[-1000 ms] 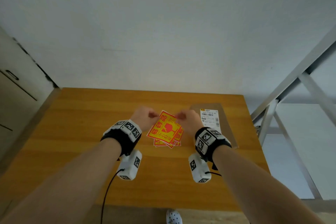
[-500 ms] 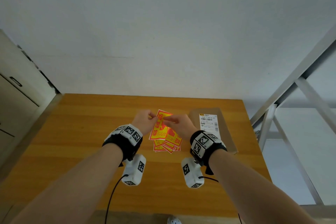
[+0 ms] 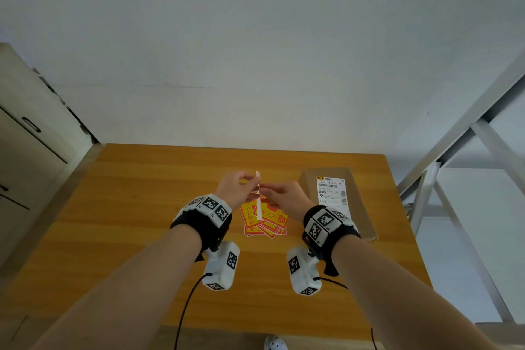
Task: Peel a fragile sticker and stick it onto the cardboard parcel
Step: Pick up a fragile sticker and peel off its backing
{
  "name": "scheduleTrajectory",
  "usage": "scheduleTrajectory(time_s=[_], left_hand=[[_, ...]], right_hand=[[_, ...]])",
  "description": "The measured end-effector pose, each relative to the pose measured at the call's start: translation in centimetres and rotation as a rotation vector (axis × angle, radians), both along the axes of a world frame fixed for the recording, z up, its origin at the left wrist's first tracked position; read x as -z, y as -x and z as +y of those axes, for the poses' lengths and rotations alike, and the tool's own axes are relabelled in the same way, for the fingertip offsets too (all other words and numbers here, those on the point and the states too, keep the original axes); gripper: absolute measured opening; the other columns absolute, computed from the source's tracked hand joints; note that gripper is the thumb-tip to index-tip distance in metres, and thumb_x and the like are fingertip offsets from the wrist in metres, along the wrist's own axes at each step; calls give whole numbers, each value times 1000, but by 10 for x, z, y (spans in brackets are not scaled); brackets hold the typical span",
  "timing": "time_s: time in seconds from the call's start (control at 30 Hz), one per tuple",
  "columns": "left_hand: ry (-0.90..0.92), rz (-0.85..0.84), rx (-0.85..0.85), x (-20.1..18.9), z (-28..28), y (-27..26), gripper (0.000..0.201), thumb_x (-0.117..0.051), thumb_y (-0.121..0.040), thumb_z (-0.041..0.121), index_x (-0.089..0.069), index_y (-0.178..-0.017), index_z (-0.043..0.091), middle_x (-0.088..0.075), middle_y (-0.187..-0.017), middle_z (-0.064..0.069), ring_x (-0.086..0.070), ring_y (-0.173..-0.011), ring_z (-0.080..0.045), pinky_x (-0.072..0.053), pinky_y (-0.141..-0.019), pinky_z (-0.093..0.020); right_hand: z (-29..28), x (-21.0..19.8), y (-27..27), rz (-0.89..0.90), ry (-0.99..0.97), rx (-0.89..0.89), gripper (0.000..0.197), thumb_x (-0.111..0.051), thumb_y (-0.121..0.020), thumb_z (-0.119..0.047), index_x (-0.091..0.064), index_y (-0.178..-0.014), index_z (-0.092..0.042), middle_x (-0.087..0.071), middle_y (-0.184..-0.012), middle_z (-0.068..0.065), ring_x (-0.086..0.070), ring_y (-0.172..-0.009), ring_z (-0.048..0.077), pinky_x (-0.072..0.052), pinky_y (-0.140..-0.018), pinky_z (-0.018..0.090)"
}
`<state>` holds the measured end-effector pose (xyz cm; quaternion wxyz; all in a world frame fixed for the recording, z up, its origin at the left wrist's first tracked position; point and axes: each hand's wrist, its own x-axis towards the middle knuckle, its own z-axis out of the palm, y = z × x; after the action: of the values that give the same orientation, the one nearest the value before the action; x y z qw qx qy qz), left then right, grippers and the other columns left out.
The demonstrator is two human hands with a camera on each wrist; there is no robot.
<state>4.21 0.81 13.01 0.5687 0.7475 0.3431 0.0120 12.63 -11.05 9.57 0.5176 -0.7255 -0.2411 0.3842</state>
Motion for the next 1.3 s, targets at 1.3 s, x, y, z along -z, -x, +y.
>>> scheduleTrajectory(time_s=[1.3], left_hand=[[-45,132,-178,61,44,32,27,-58,-86,-6,-50,-68,13,-63,-95,-18,-62,-84,-26,-53,-54,-16]], right_hand=[[-10,23,-11,-102,229,216,16,-54,-92,-13,-67,-93,-4,-68,-101,27,-65,-96,42,-53,-88,53]])
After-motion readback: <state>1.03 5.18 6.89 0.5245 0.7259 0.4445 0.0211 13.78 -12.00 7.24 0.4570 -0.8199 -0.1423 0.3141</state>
